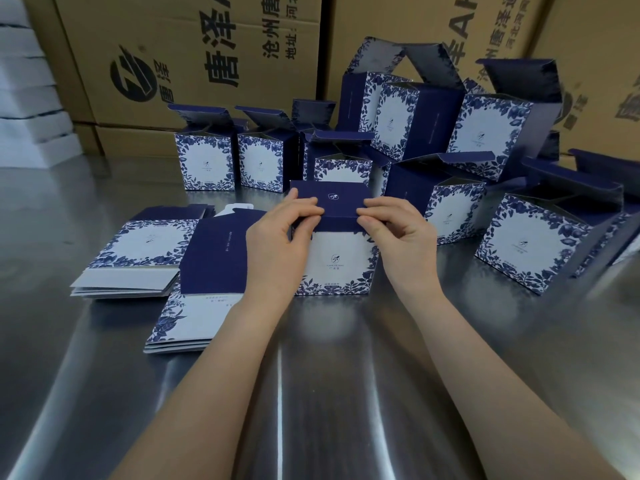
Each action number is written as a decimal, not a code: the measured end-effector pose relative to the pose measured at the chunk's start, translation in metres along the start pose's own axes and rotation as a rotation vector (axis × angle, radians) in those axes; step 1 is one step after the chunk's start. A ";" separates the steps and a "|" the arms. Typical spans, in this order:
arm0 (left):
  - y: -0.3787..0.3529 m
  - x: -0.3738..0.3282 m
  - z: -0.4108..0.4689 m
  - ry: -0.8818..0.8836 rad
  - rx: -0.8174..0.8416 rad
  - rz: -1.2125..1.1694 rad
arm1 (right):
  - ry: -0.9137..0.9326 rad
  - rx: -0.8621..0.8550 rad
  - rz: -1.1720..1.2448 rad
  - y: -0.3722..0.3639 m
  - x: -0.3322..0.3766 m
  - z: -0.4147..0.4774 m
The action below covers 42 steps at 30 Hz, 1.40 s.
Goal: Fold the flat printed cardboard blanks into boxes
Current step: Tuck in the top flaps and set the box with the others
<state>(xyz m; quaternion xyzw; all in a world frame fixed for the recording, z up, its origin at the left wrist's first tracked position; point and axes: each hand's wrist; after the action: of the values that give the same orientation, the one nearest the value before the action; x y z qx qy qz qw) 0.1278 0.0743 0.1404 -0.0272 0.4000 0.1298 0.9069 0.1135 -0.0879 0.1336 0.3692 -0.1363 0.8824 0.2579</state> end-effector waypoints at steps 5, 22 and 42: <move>0.002 -0.001 0.001 -0.059 0.001 0.035 | 0.021 0.030 -0.040 0.002 -0.002 -0.001; -0.002 0.000 0.006 0.077 0.021 -0.075 | -0.068 0.077 -0.006 0.001 0.003 -0.001; 0.004 0.008 0.012 0.208 0.007 -0.223 | -0.194 0.053 0.186 0.009 0.002 0.007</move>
<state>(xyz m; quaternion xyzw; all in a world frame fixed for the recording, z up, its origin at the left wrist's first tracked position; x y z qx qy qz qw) 0.1409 0.0819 0.1426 -0.0818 0.4868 0.0233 0.8693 0.1117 -0.0973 0.1391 0.4453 -0.1710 0.8658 0.1511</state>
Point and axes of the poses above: each hand's wrist, its own z-axis towards the middle knuckle, its own y-axis out of the back of the hand, x = y × z, and after that the axes turned 8 degrees about -x, right-handed
